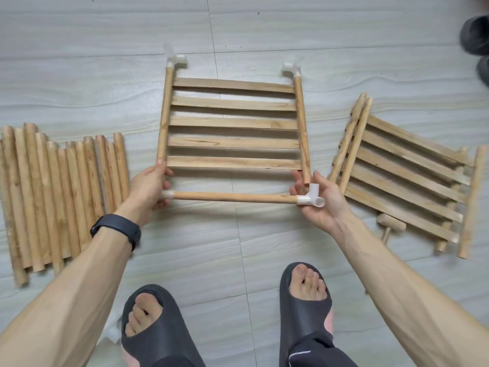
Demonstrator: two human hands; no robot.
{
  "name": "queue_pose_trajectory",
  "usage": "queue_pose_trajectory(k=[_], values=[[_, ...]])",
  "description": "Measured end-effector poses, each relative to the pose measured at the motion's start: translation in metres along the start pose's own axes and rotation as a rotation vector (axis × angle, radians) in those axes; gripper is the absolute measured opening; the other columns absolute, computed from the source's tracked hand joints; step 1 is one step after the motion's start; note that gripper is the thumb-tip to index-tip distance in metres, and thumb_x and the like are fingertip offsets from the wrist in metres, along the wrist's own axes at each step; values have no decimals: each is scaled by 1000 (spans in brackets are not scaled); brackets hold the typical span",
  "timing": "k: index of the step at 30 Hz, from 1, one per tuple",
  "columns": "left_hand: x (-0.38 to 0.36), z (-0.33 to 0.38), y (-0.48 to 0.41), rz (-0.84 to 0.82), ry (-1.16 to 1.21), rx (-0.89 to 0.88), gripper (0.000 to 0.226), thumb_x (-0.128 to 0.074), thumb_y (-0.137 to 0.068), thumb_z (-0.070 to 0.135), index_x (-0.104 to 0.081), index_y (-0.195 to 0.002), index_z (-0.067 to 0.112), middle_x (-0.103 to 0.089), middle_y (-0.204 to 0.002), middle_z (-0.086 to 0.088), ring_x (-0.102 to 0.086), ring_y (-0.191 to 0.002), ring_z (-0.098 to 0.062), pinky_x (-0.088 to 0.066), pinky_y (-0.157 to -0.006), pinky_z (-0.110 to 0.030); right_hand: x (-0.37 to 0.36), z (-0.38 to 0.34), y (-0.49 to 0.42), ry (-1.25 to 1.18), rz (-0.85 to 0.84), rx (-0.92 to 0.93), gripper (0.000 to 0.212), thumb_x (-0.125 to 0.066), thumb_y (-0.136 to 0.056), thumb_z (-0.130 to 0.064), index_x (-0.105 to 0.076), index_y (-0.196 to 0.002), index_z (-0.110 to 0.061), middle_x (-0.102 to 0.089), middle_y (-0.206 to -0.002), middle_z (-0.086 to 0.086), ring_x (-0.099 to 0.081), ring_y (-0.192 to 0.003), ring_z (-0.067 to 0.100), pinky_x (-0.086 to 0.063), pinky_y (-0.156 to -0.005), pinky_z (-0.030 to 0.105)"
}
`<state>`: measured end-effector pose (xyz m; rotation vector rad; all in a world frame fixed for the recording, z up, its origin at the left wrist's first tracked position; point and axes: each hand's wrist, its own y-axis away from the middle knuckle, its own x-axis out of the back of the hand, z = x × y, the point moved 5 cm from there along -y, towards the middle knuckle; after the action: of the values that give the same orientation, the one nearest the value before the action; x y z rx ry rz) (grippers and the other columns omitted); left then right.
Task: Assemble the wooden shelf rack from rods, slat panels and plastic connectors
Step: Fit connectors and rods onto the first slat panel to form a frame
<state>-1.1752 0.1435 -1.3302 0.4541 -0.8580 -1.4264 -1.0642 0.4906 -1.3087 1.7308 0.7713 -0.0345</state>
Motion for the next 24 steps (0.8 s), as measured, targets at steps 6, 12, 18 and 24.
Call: queue_pose_trajectory(k=[6,12,18,24], values=[[-1,0,7,-51,114,23,42,-48,-101,56,-67,-92,19,-48,-71,4,-46,-62,-15,-40,-53,-29,2,0,-3,-35,-26,7,30,-48,-106,-32,-63,-112,-6,-74,-96,0,-60,-62,7,-53,-81,29],[4,0,6,-119,150,58,38,-45,-104,48,-65,-93,17,-49,-68,4,-46,-60,-13,-39,-46,-25,1,8,-12,14,20,-81,37,-43,-107,-42,-59,-97,-10,-49,-58,-6,-43,-47,10,-41,-66,22],[14,-1,1,-175,145,109,35,-47,-105,42,-69,-101,15,-77,-82,5,-72,-66,-14,-49,-68,-31,-1,12,-9,-115,-62,-125,46,-43,-107,-39,-61,-118,1,-57,-76,1,-51,-58,11,-52,-76,25],[3,-5,3,-148,204,92,35,-48,-105,42,-67,-102,13,-72,-91,0,-73,-64,-12,-53,-73,-31,-6,6,-2,-161,-102,9,48,-47,-104,-37,-52,-127,4,-70,-99,13,-62,-68,21,-50,-96,39]])
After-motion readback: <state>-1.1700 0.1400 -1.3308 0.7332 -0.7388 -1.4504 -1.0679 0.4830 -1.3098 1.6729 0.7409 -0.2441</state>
